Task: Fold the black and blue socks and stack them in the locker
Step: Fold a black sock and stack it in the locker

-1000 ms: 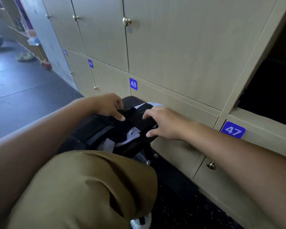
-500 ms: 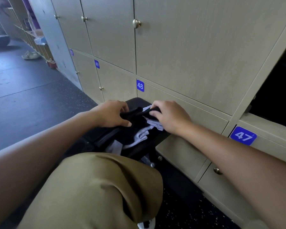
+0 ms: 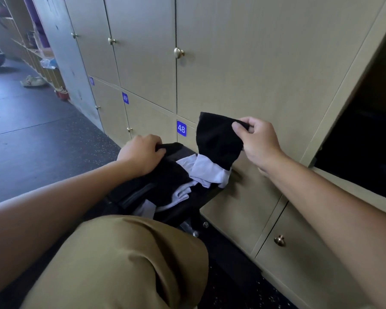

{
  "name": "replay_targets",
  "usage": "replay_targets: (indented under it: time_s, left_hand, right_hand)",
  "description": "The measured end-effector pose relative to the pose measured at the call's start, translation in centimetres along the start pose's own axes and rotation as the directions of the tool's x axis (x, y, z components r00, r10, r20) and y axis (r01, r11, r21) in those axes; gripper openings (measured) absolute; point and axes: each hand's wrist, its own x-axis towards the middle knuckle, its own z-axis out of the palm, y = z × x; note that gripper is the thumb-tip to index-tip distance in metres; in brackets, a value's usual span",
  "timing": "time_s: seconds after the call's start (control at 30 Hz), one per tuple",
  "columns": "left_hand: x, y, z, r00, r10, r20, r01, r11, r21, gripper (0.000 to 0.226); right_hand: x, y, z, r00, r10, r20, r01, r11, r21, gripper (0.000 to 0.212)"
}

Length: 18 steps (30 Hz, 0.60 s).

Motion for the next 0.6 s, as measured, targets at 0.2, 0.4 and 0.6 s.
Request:
replay_targets:
  time_s: [0.2,0.4,0.6]
  left_hand:
    - [0.6,1.2,-3.4,0.995,-0.036,-0.091,0.008,0.957,-0.289,0.02]
    - [-0.5,4.6,-5.1,0.999,-0.038,-0.021,0.019,0.816,-0.578,0.03]
    - [-2.1,8.5,-5.4,0.996,0.043,0.076,0.026,0.68,-0.733,0.03]
  right_hand:
    - [-0.9,-1.6,-2.8,0.998,0.062,0.025,-0.065,0.988,0.141,0.016]
    - [-2.2,-2.8,-5.9,0.992,0.074,0.1,-0.092,0.979,0.183,0.017]
    - [-4.4,-4.1,-8.6,0.993,0.085,0.086,-0.101,0.973,0.206,0.018]
